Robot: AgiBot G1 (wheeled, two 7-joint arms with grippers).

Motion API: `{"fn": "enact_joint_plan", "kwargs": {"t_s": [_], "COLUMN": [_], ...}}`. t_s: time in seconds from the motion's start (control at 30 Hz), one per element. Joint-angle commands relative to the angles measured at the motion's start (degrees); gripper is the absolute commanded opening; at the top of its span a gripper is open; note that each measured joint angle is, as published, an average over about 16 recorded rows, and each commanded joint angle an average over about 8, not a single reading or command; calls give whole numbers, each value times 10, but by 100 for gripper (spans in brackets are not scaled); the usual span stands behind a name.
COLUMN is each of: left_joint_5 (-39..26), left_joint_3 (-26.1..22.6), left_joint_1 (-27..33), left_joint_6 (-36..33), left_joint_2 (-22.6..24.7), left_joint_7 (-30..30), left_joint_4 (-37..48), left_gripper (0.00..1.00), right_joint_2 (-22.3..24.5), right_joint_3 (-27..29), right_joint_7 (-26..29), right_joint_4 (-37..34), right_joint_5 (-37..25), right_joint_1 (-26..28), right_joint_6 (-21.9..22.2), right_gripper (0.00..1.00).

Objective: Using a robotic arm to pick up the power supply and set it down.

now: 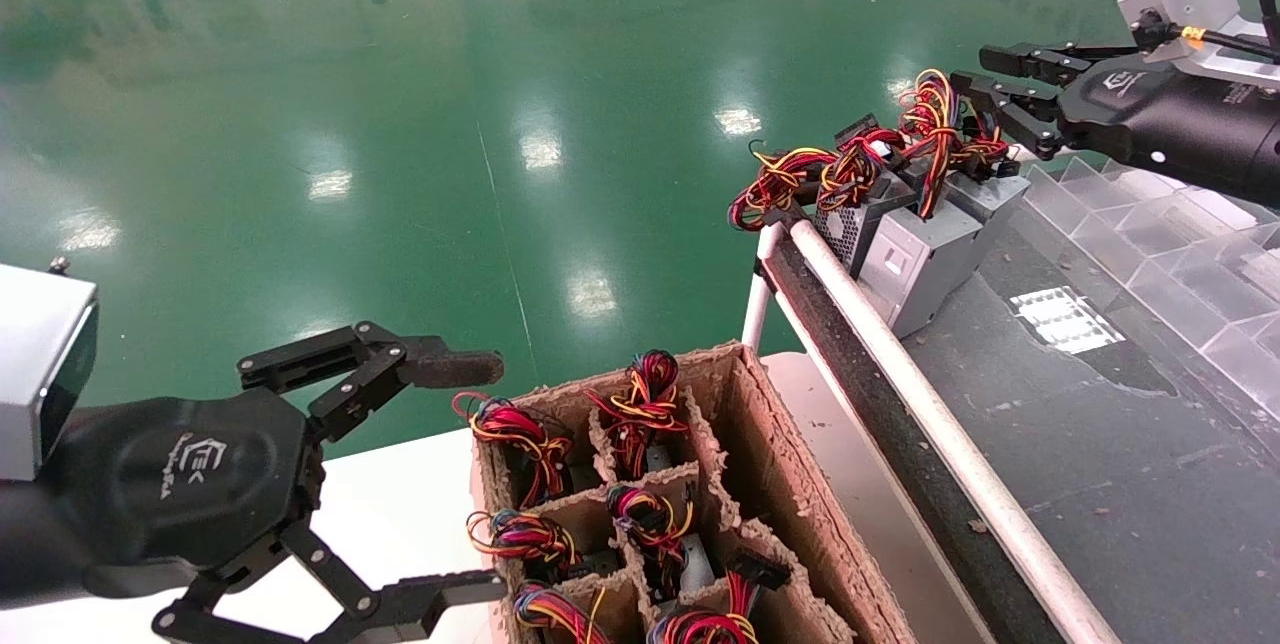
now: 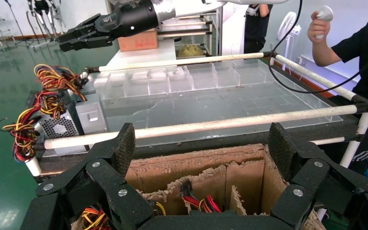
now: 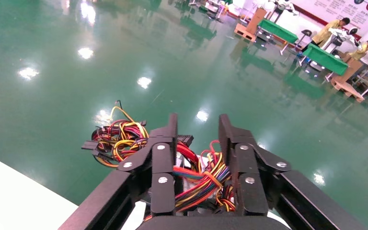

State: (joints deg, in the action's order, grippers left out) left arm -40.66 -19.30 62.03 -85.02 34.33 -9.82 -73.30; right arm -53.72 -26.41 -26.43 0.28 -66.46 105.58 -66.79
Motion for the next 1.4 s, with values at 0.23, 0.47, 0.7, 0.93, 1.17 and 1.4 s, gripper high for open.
{"fn": "enact_joint_plan", "kwargs": {"t_s": [0.23,0.47,0.7,0.93,1.17,1.4], "left_joint_5": [0,-3,-5,-5,-5,-5], "left_joint_3": [0,5,8,7,7,7], "left_joint_1": [0,-1,-2,-2,-2,-2], "left_joint_6": [0,-2,-3,-3,-3,-3], "left_joint_2": [0,2,3,3,3,3], "left_joint_7": [0,-2,-4,-4,-4,-3], "left_joint_4": [0,0,0,0,0,0], "left_gripper": [100,100,100,100,100,100], "right_joint_2": [12,26,44,63,82,101], "right_joint_3": [11,20,29,40,49,59], "right_joint_7": [-2,-10,30,76,122,167], "right_joint_4": [3,28,104,189,273,357], "right_joint_5": [15,31,56,81,107,132], "right_joint_1": [0,-17,-63,-114,-164,-215], "right_joint_6": [-32,-74,-87,-101,-114,-128], "right_gripper": [100,100,100,100,100,100]}}
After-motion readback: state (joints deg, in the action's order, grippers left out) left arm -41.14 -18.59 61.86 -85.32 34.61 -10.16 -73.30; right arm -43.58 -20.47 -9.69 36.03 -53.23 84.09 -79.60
